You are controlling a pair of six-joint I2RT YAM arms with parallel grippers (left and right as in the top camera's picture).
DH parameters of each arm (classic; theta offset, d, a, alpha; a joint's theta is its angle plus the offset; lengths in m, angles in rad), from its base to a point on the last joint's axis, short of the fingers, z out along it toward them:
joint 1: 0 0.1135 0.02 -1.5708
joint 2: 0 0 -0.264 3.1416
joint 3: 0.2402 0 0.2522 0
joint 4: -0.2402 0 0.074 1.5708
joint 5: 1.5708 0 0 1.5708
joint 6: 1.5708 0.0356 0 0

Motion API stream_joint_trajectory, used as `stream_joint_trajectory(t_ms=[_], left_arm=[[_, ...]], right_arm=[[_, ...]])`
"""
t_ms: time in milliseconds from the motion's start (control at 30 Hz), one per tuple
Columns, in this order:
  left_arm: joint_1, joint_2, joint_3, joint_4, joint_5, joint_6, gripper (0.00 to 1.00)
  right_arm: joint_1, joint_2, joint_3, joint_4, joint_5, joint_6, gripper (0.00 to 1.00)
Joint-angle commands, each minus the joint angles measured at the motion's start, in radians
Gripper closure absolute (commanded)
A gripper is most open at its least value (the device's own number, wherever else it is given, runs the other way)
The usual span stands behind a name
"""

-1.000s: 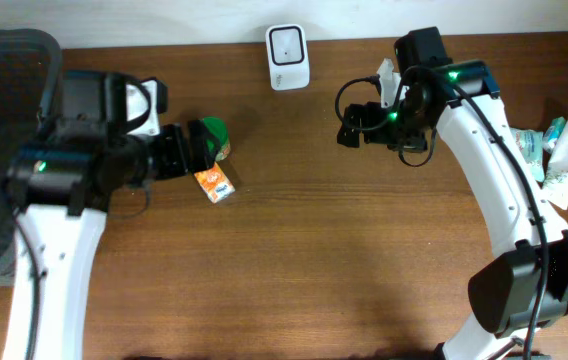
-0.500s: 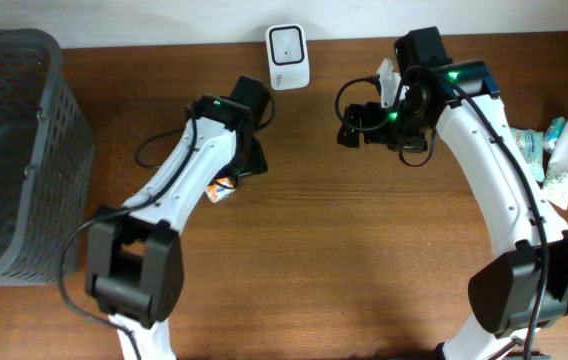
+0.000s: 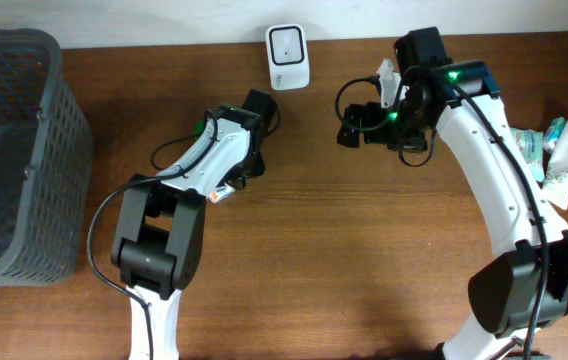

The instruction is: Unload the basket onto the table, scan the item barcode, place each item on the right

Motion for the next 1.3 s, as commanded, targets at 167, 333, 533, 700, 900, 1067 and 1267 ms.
stream_joint_trajectory(t_ms=[167,333,533,700,900,1067,1267], left_arm=[[-0.001,0.011,-0.031,-0.040,-0.020,-0.036,0.80],[-0.004,0.011,-0.072,-0.023,0.010,-0.035,0.96],[-0.047,0.010,-0.043,-0.073,0.057,-0.034,1.00],[-0.215,0.010,0.127,-0.104,0.056,0.059,1.00],[-0.263,0.011,0.143,-0.086,0.049,0.058,0.96],[-0.249,0.011,0.175,-0.079,0.113,0.146,0.36],[-0.203,0.010,0.431,-0.260,0.158,0.187,0.25]], right_arm=[[0.006,0.008,-0.006,0.002,0.009,0.005,0.01],[0.005,0.008,-0.006,0.002,0.009,0.005,0.01],[0.006,0.008,-0.006,0.002,0.009,0.005,0.01],[0.006,0.008,-0.006,0.002,0.009,0.005,0.01],[0.006,0.008,-0.006,0.002,0.009,0.005,0.01],[0.006,0.008,-0.006,0.002,0.009,0.005,0.01],[0.006,0.008,-0.006,0.002,0.009,0.005,0.01]])
